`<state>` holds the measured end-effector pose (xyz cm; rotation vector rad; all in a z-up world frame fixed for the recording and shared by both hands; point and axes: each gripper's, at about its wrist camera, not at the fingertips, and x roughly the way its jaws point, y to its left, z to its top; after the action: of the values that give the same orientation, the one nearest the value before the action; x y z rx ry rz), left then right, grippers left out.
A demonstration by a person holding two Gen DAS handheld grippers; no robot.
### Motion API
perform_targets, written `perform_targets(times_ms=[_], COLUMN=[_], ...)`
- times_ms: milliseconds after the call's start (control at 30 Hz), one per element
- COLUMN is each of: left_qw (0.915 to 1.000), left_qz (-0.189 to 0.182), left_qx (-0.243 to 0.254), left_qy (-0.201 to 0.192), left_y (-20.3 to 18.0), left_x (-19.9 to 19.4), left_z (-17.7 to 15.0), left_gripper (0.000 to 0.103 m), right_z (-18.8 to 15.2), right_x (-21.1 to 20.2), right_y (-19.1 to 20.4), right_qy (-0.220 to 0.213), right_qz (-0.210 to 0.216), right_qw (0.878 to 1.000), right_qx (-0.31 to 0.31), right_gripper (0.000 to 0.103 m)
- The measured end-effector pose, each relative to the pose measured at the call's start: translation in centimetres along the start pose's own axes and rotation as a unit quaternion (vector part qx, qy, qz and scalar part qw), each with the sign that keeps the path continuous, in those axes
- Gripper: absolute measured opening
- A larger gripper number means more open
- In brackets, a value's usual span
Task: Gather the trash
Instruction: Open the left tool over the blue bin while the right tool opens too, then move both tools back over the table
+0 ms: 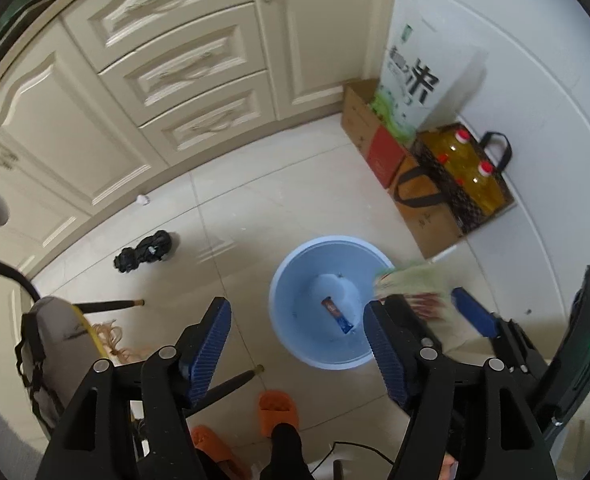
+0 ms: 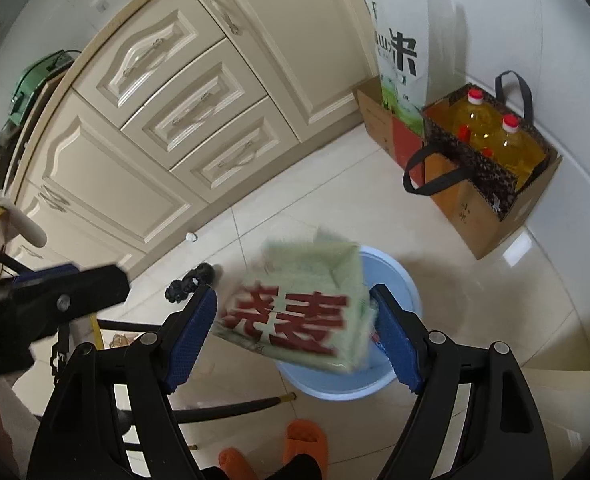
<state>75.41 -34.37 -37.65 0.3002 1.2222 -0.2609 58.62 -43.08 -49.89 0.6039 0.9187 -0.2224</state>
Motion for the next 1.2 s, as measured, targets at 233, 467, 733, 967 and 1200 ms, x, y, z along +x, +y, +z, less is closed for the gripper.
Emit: perform_targets(times_ms=[233, 467, 733, 967, 1200], left_qw=[0.9991, 0.9917, 0.9747, 0.9609, 0.9496], left_qz=[-0.009, -0.008, -0.010, 0.031, 0.074], left_qx=[-0.012, -0.017, -0.052, -0.106, -0.188], left_qy=[-0.041, -0.127, -0.217, -0.254, -0.240], left_y=[-0.3, 1.2, 8.0, 17.3, 27.0], left_x=[-5.2, -13.8, -24.0, -28.7, -29.2], left_z=[-2.5, -7.5, -17.0, -25.7, -31.4], left_gripper=[0.065, 0.065, 0.074, 0.079, 0.079], right_z=[0.1, -1.5, -2.7, -5.0, -7.8], right_x=[-4.0, -11.3, -18.8, -20.6, -16.2], right_y=[1.7, 6.3, 15.6, 26.2, 37.9], right_qy=[-0.013, -0.040, -0.082, -0.083, -0.026], right_qz=[0.004, 0.030, 0.077, 0.114, 0.152], right_qw=[1.000, 0.997, 0.983, 0.961, 0.929], right_qx=[-0.016, -0.061, -0.146, -0.239, -0.337], right_gripper=[0.088, 0.095, 0.100, 0.100, 0.100])
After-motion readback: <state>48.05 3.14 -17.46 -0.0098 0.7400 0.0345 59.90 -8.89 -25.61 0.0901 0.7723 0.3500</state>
